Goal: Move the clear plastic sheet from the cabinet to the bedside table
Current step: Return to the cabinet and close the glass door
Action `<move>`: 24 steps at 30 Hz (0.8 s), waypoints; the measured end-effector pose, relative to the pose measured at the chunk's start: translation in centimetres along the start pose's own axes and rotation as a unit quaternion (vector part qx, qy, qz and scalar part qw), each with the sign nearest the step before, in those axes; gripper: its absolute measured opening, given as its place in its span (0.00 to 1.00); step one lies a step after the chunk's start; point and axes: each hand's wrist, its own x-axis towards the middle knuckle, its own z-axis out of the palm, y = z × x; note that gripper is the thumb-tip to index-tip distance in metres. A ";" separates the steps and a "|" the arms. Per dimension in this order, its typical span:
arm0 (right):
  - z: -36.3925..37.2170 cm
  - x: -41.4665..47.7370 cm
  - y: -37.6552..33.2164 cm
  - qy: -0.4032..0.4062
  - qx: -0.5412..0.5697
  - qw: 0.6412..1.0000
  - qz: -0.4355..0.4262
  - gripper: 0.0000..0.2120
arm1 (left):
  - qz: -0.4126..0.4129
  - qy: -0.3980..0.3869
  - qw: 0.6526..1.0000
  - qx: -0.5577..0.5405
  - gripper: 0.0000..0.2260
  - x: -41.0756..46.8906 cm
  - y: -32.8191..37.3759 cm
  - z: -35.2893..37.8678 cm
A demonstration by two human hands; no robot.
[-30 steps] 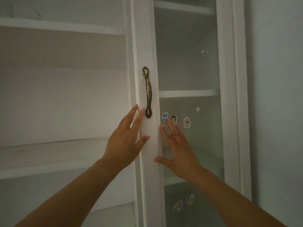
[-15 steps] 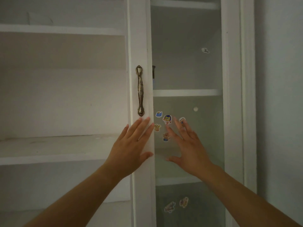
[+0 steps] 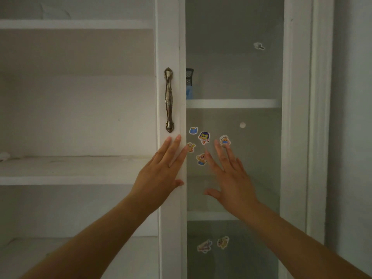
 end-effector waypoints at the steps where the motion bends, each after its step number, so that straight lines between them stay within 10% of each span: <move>1: 0.3 -0.2 0.1 -0.001 -0.002 1.000 -0.003 0.53 | -0.005 -0.001 1.000 -0.011 0.46 -0.1 0.0 0.3; 24: 1.7 -1.0 -0.4 -0.007 0.018 1.000 0.007 0.56 | 0.010 -0.032 0.999 -0.009 0.50 -0.1 0.0 0.8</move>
